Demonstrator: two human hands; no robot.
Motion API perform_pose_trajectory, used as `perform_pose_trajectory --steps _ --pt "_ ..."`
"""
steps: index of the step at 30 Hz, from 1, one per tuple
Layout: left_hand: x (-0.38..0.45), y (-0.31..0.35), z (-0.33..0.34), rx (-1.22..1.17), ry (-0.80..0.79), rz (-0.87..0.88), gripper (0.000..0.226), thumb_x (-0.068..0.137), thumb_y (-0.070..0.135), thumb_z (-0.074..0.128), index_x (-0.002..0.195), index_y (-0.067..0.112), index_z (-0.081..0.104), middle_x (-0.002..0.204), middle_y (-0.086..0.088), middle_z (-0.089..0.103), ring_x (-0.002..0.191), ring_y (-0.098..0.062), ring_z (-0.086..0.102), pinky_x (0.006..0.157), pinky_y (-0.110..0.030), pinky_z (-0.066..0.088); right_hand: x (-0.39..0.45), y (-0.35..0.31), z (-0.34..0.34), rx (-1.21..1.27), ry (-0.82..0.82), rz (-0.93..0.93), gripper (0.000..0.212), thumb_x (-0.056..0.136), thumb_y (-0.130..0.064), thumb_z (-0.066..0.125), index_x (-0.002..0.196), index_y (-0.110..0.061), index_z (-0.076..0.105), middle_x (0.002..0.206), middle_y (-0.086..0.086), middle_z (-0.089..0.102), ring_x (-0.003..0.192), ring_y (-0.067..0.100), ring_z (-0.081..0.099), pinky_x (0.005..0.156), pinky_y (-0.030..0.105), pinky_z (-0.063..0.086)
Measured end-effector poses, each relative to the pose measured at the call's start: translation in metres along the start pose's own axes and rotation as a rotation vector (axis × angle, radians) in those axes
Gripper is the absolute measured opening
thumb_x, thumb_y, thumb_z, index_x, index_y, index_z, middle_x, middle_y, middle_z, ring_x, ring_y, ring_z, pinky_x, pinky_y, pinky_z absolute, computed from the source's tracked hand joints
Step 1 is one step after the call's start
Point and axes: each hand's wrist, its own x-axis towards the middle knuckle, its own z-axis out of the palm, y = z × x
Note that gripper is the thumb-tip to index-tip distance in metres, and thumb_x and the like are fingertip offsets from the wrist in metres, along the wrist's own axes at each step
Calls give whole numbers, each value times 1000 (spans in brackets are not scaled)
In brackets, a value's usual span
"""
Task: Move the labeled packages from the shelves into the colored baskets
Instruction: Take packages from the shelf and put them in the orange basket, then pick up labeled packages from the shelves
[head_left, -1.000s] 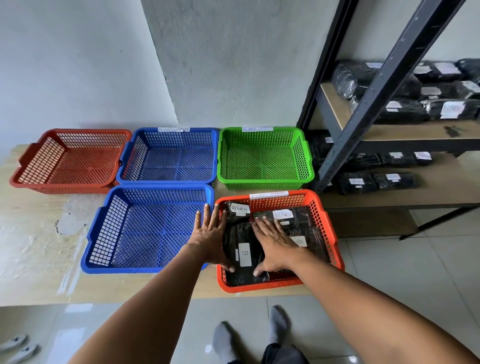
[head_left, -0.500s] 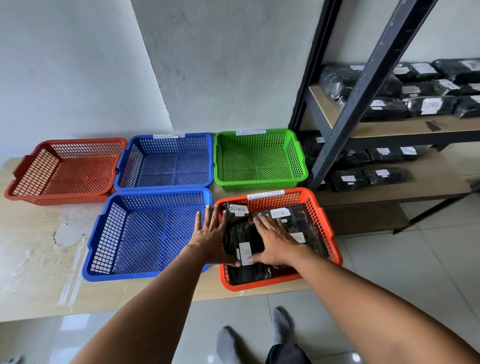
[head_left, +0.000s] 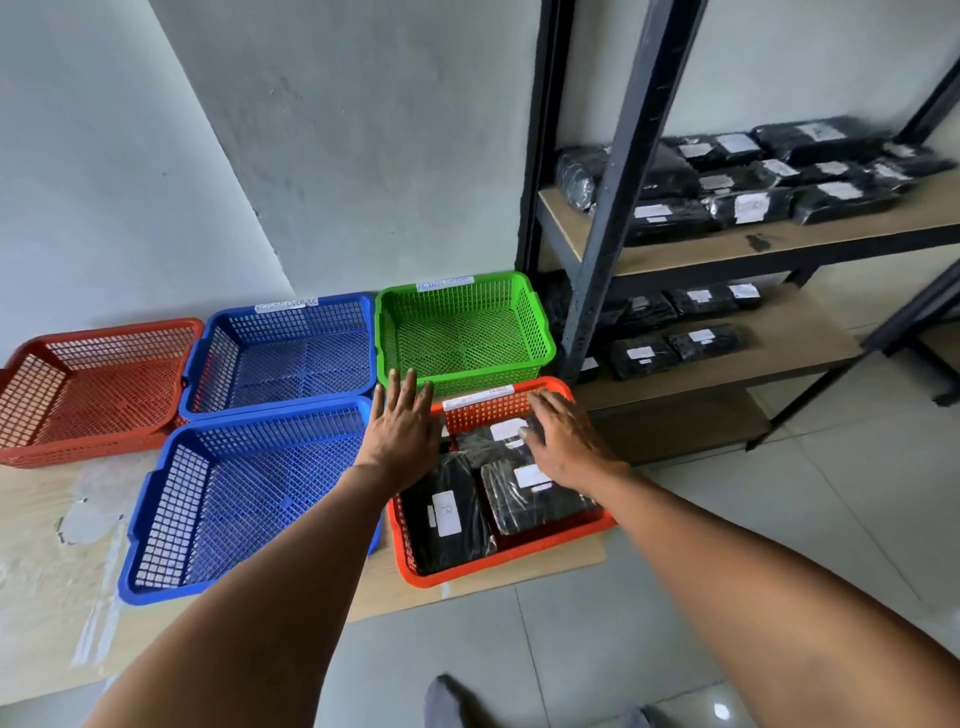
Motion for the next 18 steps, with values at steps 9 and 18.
perform_pose_trajectory --steps 9,18 --pt "30 146 -14 -48 135 76 81 92 55 13 151 8 42 164 -16 24 154 -35 10 125 -52 9 -48 108 -95 8 37 55 59 101 -40 48 153 -14 35 159 7 34 144 25 35 114 34 32" --pt "83 321 -25 -61 370 242 44 94 44 42 115 14 66 127 -9 62 124 -31 55 100 -43 48 -99 245 -219 -24 165 166 55 101 -43 47 150 -16 41 152 6 44 138 26 43 112 38 37"
